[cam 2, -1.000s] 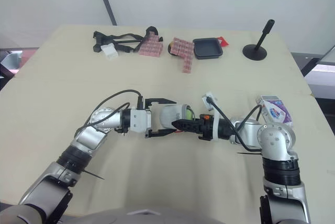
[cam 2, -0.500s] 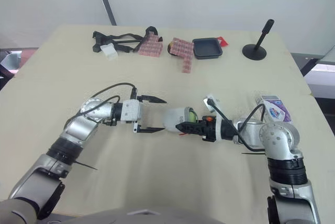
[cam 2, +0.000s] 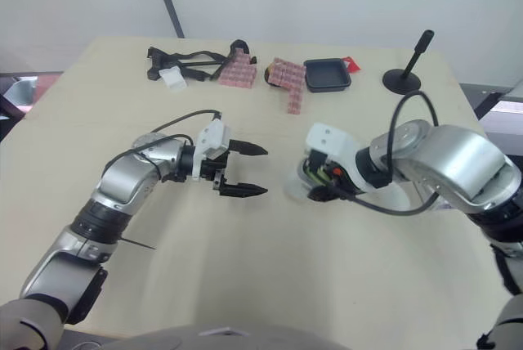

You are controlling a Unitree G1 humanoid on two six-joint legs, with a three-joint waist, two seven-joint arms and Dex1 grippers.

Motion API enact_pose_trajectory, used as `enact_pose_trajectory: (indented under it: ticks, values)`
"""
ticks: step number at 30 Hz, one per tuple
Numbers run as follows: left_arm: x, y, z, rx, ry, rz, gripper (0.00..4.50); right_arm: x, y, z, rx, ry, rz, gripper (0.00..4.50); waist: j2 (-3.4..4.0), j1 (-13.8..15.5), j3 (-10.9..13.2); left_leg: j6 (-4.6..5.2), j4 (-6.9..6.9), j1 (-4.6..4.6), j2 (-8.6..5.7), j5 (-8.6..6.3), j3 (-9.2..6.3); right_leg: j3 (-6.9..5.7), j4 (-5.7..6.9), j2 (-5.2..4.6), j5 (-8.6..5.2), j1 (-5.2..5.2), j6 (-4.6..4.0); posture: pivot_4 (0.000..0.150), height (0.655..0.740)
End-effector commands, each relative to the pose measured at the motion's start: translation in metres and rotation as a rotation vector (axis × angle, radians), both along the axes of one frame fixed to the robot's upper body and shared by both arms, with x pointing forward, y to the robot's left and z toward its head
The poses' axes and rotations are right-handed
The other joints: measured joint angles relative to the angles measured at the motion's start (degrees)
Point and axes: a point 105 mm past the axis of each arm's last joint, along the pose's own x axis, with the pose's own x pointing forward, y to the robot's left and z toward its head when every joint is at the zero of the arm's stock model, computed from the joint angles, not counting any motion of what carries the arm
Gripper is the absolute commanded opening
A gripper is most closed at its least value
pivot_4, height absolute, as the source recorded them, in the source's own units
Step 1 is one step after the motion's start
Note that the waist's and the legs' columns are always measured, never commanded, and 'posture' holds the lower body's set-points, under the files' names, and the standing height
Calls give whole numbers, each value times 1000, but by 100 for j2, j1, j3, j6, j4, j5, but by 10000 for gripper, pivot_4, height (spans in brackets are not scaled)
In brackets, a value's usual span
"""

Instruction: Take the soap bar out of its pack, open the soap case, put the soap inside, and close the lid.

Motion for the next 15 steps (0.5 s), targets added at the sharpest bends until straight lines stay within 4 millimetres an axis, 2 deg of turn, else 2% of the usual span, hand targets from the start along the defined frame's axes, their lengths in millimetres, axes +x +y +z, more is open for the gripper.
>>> enact_pose_trajectory:
  ticks: [1,8,15]
  values:
    - [-5,-17,4,1,-69,-11,45000,2,4,8,-86,-84,69,20826,-1,15,0,0,-1,0,0,0,0,0,0,0,0,0,0,1500,7400]
    - [-7,-36,-10,11,-86,18,45000,10,8,3,-150,-113,102,20826,-2,16,2,-1,2,1,2,0,0,1,6,-2,0,0,0,1500,7400]
    - [-6,-51,-12,-15,-76,15,45000,12,14,2,-151,-120,151,20826,-2,15,1,-1,4,1,3,0,1,3,8,-2,0,-1,0,1500,7400]
